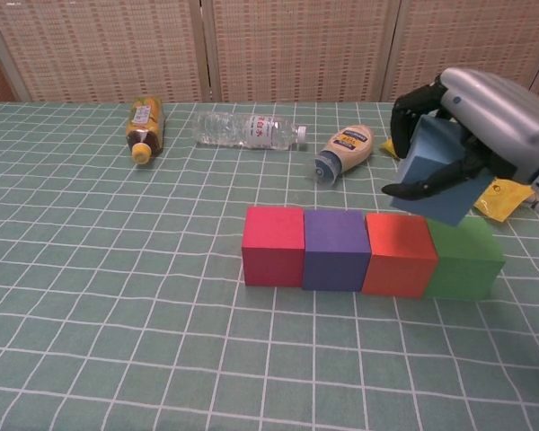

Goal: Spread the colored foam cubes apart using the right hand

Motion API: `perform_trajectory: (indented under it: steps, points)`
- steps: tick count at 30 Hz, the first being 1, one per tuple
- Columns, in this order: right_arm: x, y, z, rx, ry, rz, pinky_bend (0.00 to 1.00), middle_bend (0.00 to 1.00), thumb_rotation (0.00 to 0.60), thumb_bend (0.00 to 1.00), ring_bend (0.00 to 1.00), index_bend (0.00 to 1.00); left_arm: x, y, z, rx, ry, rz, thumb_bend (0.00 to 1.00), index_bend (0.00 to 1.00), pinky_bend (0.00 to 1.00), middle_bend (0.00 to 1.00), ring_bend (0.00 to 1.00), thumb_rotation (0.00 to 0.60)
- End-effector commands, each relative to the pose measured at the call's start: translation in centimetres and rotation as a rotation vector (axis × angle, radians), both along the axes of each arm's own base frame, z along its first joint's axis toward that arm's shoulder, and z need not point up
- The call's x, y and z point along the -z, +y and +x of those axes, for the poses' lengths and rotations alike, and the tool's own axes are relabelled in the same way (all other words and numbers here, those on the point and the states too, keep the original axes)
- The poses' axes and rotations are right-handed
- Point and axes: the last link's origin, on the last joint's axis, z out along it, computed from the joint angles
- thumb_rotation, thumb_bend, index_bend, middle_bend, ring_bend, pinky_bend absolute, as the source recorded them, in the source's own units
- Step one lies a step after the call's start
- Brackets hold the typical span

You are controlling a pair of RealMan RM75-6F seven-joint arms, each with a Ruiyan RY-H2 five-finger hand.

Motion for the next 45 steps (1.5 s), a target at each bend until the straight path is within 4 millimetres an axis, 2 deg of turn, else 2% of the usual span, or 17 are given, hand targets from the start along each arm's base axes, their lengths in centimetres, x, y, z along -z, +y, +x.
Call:
perform_trajectory:
  steps: [1, 5, 12, 15, 18, 19, 20, 22, 23, 27, 34, 35, 36, 38, 42, 45]
  points:
    - [-2.1, 0.5, -3.1, 0.065, 0.077, -0.065, 0.72, 0.60, 0.600, 0.06, 0.57, 0.65, 0.0, 0.0, 0.0, 0.000, 0.000, 0.001, 0.48, 0.38, 0.45, 0.24, 0.29, 0.600]
    - [-4.0, 1.5, -7.1, 0.148, 0.150, -0.079, 0.72, 0.60, 0.600, 0.06, 0.57, 0.65, 0.1, 0.0, 0.0, 0.003, 0.003, -0.001, 0.48, 0.38, 0.45, 0.25, 0.29, 0.600]
    - [-5.5, 3.4, -11.3, 0.202, 0.216, -0.060, 0.70, 0.60, 0.600, 0.06, 0.53, 0.62, 0.4, 0.2, 0.1, -0.003, 0.021, -0.004, 0.47, 0.38, 0.45, 0.25, 0.29, 0.600]
    - [-5.5, 4.4, -12.8, 0.229, 0.245, -0.012, 0.59, 0.52, 0.600, 0.06, 0.41, 0.51, 0.4, 0.2, 0.0, -0.008, 0.022, -0.004, 0.48, 0.38, 0.45, 0.25, 0.29, 0.600]
    - [-5.2, 5.1, -13.6, 0.238, 0.271, 0.044, 0.40, 0.34, 0.600, 0.06, 0.23, 0.30, 0.4, 0.2, 0.0, -0.012, 0.020, -0.003, 0.47, 0.38, 0.45, 0.25, 0.29, 0.600]
    - [-5.1, 5.3, -13.8, 0.237, 0.281, 0.064, 0.32, 0.26, 0.600, 0.06, 0.16, 0.20, 0.4, 0.2, 0.0, -0.012, 0.019, -0.002, 0.47, 0.38, 0.45, 0.25, 0.29, 0.600]
    - [-5.1, 5.5, -13.8, 0.232, 0.286, 0.080, 0.26, 0.18, 0.600, 0.06, 0.09, 0.10, 0.4, 0.2, 0.0, -0.011, 0.019, -0.001, 0.47, 0.38, 0.45, 0.25, 0.29, 0.600]
    - [-5.0, 6.0, -13.6, 0.222, 0.287, 0.108, 0.19, 0.09, 0.600, 0.06, 0.02, 0.01, 0.3, 0.2, 0.0, -0.010, 0.018, -0.001, 0.48, 0.38, 0.45, 0.25, 0.29, 0.600]
    - [-5.0, 6.3, -13.5, 0.217, 0.285, 0.119, 0.17, 0.08, 0.600, 0.06, 0.01, 0.00, 0.3, 0.2, 0.0, -0.010, 0.016, 0.000, 0.48, 0.38, 0.45, 0.25, 0.29, 0.600]
    - [-5.1, 6.8, -12.8, 0.204, 0.257, 0.141, 0.15, 0.06, 0.600, 0.06, 0.00, 0.00, 0.3, 0.2, -0.1, -0.011, 0.014, 0.001, 0.48, 0.38, 0.45, 0.25, 0.29, 0.600]
    - [-4.3, 6.1, -11.9, 0.200, 0.196, 0.172, 0.14, 0.07, 0.600, 0.06, 0.00, 0.00, 0.4, 0.2, -0.1, -0.013, 0.021, -0.007, 0.48, 0.38, 0.45, 0.25, 0.29, 0.600]
    - [-4.0, 5.9, -11.7, 0.198, 0.175, 0.186, 0.14, 0.07, 0.600, 0.06, 0.00, 0.00, 0.5, 0.2, 0.0, -0.012, 0.022, -0.008, 0.47, 0.38, 0.45, 0.25, 0.29, 0.600]
    - [-2.8, 5.4, -10.8, 0.192, 0.111, 0.240, 0.14, 0.07, 0.600, 0.06, 0.00, 0.00, 0.5, 0.2, 0.0, -0.011, 0.025, -0.010, 0.47, 0.38, 0.45, 0.25, 0.29, 0.600]
    - [-1.2, 4.5, -10.3, 0.185, 0.090, 0.285, 0.14, 0.07, 0.600, 0.06, 0.00, 0.01, 0.5, 0.3, -0.1, -0.014, 0.025, -0.010, 0.47, 0.38, 0.45, 0.25, 0.29, 0.600]
    - [0.6, 3.4, -9.4, 0.168, 0.078, 0.304, 0.14, 0.07, 0.600, 0.06, 0.00, 0.05, 0.5, 0.3, -0.1, -0.014, 0.022, -0.009, 0.47, 0.39, 0.45, 0.25, 0.29, 0.600]
    - [1.8, 2.7, -8.8, 0.157, 0.073, 0.305, 0.14, 0.11, 0.600, 0.06, 0.00, 0.09, 0.4, 0.2, 0.0, -0.010, 0.018, -0.009, 0.48, 0.38, 0.45, 0.25, 0.29, 0.600]
